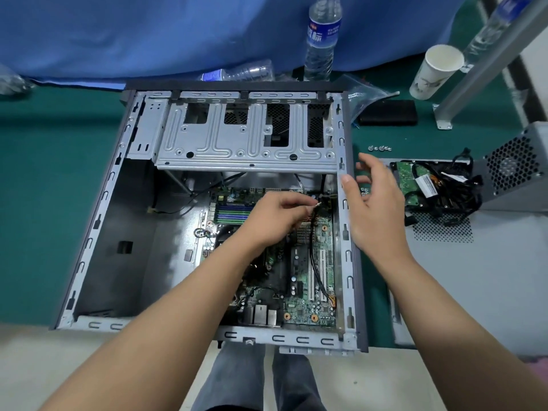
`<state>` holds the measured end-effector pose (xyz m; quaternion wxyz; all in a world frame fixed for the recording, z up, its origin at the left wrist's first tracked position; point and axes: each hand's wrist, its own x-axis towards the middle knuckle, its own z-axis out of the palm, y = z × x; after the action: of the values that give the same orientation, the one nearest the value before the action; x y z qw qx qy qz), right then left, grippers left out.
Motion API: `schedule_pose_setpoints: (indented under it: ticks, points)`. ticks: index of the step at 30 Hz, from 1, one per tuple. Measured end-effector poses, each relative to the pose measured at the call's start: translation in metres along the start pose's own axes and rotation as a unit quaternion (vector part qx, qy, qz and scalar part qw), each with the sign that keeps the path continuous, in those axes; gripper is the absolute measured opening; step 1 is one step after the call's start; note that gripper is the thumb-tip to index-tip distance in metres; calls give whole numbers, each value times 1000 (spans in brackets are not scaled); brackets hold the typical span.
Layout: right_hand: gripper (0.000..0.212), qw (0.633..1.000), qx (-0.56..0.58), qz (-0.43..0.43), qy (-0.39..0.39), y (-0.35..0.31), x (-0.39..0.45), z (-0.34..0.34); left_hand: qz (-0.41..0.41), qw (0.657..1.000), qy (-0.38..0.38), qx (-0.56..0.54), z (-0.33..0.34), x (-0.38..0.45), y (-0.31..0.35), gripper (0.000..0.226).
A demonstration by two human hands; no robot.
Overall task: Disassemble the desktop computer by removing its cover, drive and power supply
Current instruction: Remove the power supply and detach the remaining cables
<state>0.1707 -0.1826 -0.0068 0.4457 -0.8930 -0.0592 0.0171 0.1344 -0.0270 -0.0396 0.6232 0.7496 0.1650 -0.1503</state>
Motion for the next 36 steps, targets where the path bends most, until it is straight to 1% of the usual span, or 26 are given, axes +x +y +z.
schedule_pose_setpoints:
  ticks: [3, 6, 8, 10, 13, 18, 24, 28, 32, 34, 36]
  points:
    - [28, 998, -9, -63, 25, -5, -2, -2, 3, 993, 1, -118, -3, -10, 2, 18]
    - [13, 994, -28, -104, 35, -11, -5, -5, 8, 975, -8, -223, -5, -16, 6, 18]
    - [11, 994, -26, -103, 11, -15, -6, -6, 14, 961, -22, -276, -6, -20, 8, 19]
    - [13, 995, -23, -96, -31, -18, -6, -7, 28, 953, -41, -299, -4, -25, 9, 20]
    - [10, 995, 9, -80, -61, -20, -7, -6, 41, 952, -56, -299, -2, -29, 9, 21]
    - [11, 992, 90, -50, -67, -17, -8, -8, 52, 967, -28, -247, -1, -28, 9, 21]
    - [11, 988, 118, -40, -90, -14, -4, -9, 63, 968, -34, -239, 1, -28, 10, 21]
    - [5, 989, 105, -38, -100, -13, -1, -10, 67, 968, -35, -238, 2, -27, 11, 20]
    - [7, 993, 88, -45, -69, -13, -2, -6, 61, 971, -21, -232, 2, -27, 10, 19]
    - [10, 991, 126, -34, -37, -11, -1, -9, 49, 972, -15, -231, 1, -26, 9, 17]
    - [11, 985, 173, -14, 13, -1, 2, -18, 31, 974, -5, -224, 0, -25, 7, 14]
